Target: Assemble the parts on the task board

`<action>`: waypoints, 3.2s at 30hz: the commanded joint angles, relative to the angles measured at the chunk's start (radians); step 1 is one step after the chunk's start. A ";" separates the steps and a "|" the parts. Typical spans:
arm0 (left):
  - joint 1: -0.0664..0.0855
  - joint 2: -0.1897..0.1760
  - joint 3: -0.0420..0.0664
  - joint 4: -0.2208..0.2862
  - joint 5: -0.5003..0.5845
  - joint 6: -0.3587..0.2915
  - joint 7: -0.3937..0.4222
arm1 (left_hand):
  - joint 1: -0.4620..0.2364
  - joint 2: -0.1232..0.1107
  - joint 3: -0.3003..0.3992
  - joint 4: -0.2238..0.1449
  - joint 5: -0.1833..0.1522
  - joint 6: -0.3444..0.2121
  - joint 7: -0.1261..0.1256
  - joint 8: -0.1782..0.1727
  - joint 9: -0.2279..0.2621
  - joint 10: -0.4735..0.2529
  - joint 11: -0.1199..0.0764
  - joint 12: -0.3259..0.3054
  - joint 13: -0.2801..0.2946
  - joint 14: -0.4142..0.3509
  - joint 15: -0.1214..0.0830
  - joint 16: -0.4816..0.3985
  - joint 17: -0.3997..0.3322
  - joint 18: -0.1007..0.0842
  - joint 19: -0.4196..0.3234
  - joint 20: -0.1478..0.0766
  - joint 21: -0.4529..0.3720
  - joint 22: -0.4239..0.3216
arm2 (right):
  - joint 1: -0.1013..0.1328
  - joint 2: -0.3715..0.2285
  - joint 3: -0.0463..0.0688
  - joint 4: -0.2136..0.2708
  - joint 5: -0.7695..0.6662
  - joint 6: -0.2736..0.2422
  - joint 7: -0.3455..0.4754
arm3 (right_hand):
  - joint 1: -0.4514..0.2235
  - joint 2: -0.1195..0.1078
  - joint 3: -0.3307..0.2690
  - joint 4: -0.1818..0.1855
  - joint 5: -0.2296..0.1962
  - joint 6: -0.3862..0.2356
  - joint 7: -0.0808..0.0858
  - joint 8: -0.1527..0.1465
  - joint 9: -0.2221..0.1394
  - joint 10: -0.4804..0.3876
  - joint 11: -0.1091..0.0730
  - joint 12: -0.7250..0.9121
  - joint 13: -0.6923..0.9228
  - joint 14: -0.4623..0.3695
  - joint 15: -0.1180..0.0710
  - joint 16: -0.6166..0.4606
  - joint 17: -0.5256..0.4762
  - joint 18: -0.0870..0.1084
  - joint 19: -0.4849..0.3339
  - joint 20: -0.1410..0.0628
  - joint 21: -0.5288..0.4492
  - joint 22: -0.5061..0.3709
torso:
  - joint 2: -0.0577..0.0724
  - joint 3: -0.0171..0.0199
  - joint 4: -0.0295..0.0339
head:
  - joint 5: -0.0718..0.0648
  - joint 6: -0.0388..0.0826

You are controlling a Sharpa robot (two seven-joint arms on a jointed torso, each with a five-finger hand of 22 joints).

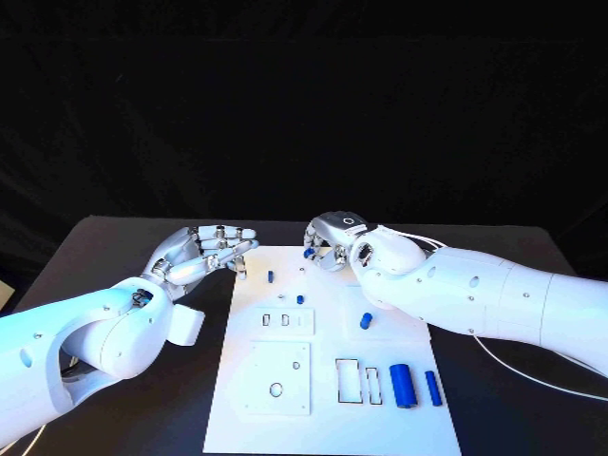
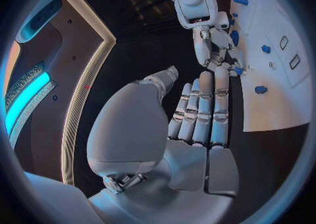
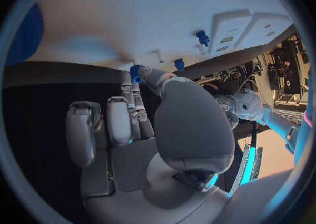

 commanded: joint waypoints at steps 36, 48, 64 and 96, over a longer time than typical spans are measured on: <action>0.003 -0.001 0.001 -0.008 0.005 0.022 0.001 | 0.005 0.002 0.008 -0.001 0.001 -0.010 0.001 -0.007 0.001 -0.010 0.000 -0.005 -0.001 -0.004 0.000 0.005 -0.002 0.013 -0.010 0.003 0.010 0.004 | 0.002 -0.093 -0.001 0.087 0.008 -0.040 0.006 | 0.112 0.003 -0.422 0.067 -0.064 -0.163 0.015 -0.113 0.002 -0.205 0.035 -0.001 0.018 -0.019 0.018 -0.116 -0.225 0.037 -0.103 0.014 -0.211 -0.130 | -0.001 0.0000 -0.0043 | 0.005 0.004; 0.003 -0.011 0.001 -0.009 0.012 0.022 0.002 | 0.005 0.002 0.008 -0.001 0.001 -0.010 0.001 -0.007 0.001 -0.010 0.000 -0.005 -0.001 -0.004 0.000 0.005 -0.002 0.013 -0.010 0.003 0.010 0.004 | 0.036 -0.346 0.011 0.267 0.246 -0.027 0.040 | 0.202 0.021 -0.440 0.144 0.007 -0.107 0.002 -0.099 0.012 0.082 -0.018 0.122 0.107 0.012 -0.018 -0.040 -0.119 0.007 -0.026 -0.015 -0.107 0.011 | -0.014 0.0072 -0.0273 | -0.001 0.011; 0.003 -0.010 0.000 -0.012 0.013 0.028 -0.001 | 0.005 0.002 0.008 -0.001 0.001 -0.010 0.001 -0.007 0.001 -0.010 0.000 -0.005 -0.001 -0.004 0.000 0.005 -0.002 0.013 -0.010 0.003 0.010 0.004 | 0.040 -0.355 0.012 0.179 0.352 0.130 0.005 | 0.164 0.018 -0.502 0.190 0.022 -0.203 0.029 0.008 0.056 0.305 0.008 1.499 1.480 0.084 0.007 0.202 0.315 -0.053 0.101 0.004 0.093 0.261 | -0.013 0.0131 -0.0311 | 0.006 0.000; 0.003 -0.006 0.000 -0.021 0.013 0.033 -0.005 | 0.005 0.002 0.010 -0.002 0.001 -0.009 -0.001 -0.006 0.002 -0.010 -0.001 -0.004 -0.001 -0.004 0.000 0.005 -0.003 0.013 -0.012 0.004 0.014 0.006 | 0.009 -0.261 0.009 0.101 0.318 0.145 -0.021 | 0.164 0.039 -0.499 0.187 0.038 -0.207 0.032 0.028 0.058 0.311 0.013 1.505 1.488 0.096 0.014 0.227 0.383 -0.053 0.103 0.011 0.095 0.263 | -0.015 0.0132 -0.0316 | 0.013 -0.016</action>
